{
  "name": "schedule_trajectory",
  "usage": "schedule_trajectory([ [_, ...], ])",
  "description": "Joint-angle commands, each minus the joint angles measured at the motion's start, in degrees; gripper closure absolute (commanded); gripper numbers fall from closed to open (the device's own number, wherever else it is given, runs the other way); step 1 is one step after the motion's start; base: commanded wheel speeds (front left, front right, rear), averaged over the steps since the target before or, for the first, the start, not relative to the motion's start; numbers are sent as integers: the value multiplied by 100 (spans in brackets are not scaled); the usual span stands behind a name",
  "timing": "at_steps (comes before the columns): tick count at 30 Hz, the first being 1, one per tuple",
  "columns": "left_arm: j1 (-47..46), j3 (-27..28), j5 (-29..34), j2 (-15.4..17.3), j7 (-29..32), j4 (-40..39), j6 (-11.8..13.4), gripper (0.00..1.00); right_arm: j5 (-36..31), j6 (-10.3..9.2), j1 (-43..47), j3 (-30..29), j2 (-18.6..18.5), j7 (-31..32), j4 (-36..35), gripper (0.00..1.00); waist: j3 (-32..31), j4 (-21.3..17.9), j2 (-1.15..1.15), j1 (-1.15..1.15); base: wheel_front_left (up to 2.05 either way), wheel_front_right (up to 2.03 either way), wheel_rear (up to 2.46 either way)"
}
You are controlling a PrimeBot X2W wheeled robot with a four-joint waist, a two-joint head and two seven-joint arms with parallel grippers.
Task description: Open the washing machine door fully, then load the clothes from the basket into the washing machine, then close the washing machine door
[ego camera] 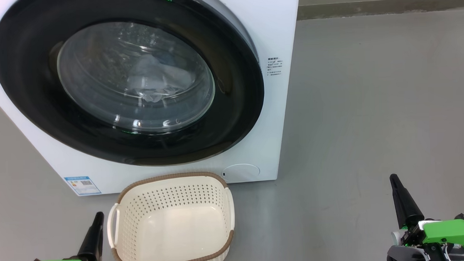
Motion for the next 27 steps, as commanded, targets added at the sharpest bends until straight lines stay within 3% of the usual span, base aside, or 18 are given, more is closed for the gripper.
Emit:
schedule_trajectory([
  [1, -238, 200, -13, 73, 29, -161, -17, 100, 17, 10, -43, 121, -14, 49, -177, 100, 0, 0, 0, 0, 0, 0, 0],
  [27, -238, 205, -9, 69, 33, -161, -17, 100, 17, 10, -43, 121, -14, 49, -177, 100, 0, 0, 0, 0, 0, 0, 0],
])
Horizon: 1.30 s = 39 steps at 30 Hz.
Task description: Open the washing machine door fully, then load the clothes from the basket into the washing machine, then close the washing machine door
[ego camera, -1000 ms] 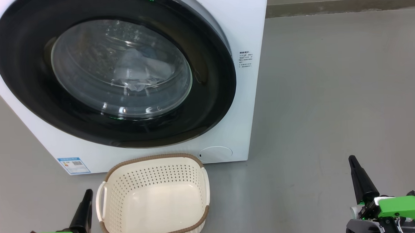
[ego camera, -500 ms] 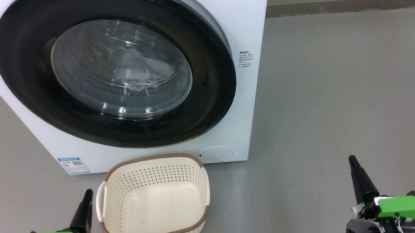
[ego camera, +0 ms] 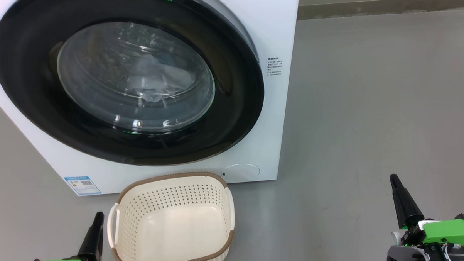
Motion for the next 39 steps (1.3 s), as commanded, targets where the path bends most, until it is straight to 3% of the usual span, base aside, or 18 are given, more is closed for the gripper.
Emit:
schedule_trajectory([
  [1, -238, 200, -9, 76, 32, -161, -17, 100, 17, 10, -44, 121, -14, 49, -177, 100, 0, 0, 0, 0, 0, 0, 0],
  [39, -239, 204, -5, 72, 36, -161, -17, 100, 20, 10, -43, 124, -14, 46, -177, 100, 0, 0, 0, 0, 0, 0, 0],
])
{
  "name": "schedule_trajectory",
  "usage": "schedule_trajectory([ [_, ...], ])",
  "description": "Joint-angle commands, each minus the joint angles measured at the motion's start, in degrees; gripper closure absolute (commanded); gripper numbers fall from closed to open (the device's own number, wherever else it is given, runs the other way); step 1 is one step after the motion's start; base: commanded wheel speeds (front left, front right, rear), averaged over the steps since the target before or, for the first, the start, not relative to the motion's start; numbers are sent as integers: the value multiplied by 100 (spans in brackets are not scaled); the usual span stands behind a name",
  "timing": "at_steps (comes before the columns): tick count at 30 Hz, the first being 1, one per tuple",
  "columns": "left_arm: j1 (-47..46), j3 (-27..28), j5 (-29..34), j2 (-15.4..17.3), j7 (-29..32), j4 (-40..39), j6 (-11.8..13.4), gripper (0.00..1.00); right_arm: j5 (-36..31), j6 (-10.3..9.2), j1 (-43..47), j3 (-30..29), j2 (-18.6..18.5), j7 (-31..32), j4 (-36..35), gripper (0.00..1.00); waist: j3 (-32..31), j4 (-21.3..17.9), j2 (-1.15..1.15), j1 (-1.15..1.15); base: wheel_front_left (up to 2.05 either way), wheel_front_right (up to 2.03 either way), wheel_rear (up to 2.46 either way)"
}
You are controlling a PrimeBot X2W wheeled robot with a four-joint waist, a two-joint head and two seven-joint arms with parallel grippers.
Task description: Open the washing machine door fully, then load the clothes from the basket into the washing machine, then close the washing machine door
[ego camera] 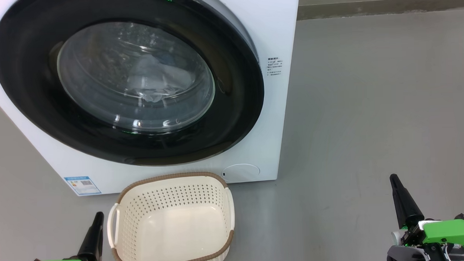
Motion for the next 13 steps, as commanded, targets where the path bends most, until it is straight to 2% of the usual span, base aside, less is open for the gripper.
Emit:
schedule_trajectory([
  [1, -237, 200, -5, 74, 36, -161, -17, 100, 20, 10, -43, 125, -15, 46, -176, 100, 0, 0, 0, 0, 0, 0, 0],
  [13, -238, 201, -4, 74, 37, -161, -17, 100, 21, 10, -43, 125, -15, 46, -176, 100, 0, 0, 0, 0, 0, 0, 0],
])
